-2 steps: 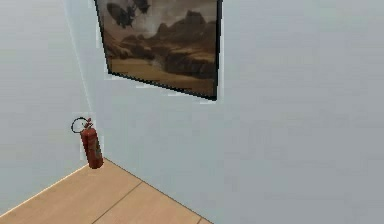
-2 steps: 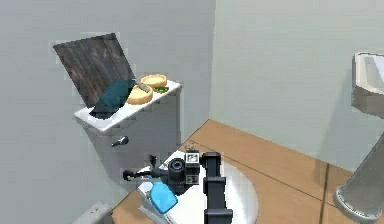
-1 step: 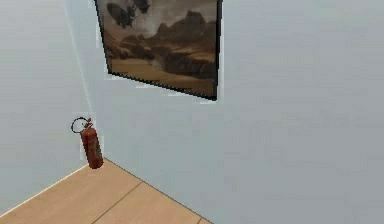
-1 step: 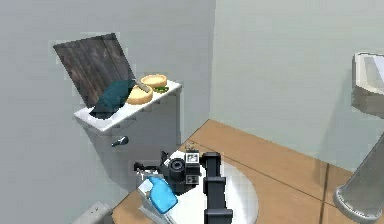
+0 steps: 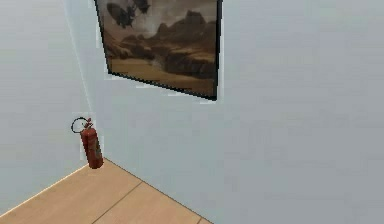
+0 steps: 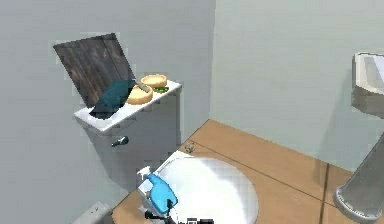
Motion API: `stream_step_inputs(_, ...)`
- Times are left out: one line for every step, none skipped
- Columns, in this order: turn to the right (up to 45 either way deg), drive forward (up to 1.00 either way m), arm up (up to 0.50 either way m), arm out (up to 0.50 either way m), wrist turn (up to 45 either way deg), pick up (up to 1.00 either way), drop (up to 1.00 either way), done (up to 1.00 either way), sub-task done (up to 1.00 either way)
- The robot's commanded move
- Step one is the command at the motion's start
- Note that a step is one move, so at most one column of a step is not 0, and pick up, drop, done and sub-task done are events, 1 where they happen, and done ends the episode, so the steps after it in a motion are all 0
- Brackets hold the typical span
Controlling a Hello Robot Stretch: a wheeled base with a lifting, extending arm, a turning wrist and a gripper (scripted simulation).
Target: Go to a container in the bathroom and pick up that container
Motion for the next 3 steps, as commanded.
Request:
stream_step_inputs(0.0, 0.0, 0.0, 0.0, 0.0, 1.0, 0.0, 0.0, 0.0)
stream_step_inputs(0.0, 0.0, 0.1, 0.0, 0.0, 0.0, 0.0, 0.0, 0.0)
stream_step_inputs(0.0, 0.0, 0.0, 0.0, 0.0, 0.0, 0.0, 1.0, 0.0)
